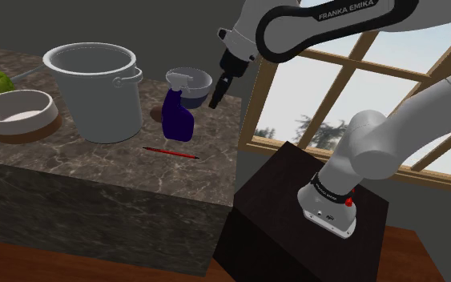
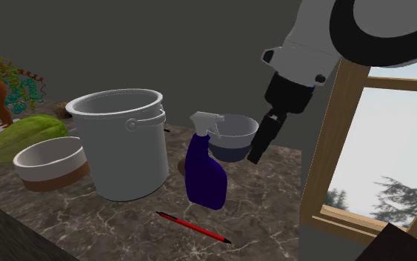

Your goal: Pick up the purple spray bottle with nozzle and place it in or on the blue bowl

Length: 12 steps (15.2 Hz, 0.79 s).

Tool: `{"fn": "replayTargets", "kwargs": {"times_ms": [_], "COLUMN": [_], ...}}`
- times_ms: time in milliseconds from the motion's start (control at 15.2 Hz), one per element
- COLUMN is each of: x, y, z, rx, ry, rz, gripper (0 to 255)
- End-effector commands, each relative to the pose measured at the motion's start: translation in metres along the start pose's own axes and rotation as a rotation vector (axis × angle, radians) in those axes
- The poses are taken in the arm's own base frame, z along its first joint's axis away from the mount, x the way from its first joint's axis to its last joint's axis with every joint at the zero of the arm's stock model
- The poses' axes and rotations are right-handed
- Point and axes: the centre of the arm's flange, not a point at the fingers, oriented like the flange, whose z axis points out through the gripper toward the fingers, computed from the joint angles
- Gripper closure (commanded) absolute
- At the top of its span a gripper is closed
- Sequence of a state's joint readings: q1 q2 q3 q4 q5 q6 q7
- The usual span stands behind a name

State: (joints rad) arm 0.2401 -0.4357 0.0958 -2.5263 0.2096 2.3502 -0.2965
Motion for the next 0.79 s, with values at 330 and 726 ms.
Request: {"fn": "replayTargets", "kwargs": {"times_ms": [330,726], "x": [0.03,0.032], "y": [-0.041,-0.041], "z": [0.04,0.074], "rx": [-0.004,-0.004], "ry": [0.077,0.077], "rz": [-0.145,-0.145], "gripper": [0,0]}}
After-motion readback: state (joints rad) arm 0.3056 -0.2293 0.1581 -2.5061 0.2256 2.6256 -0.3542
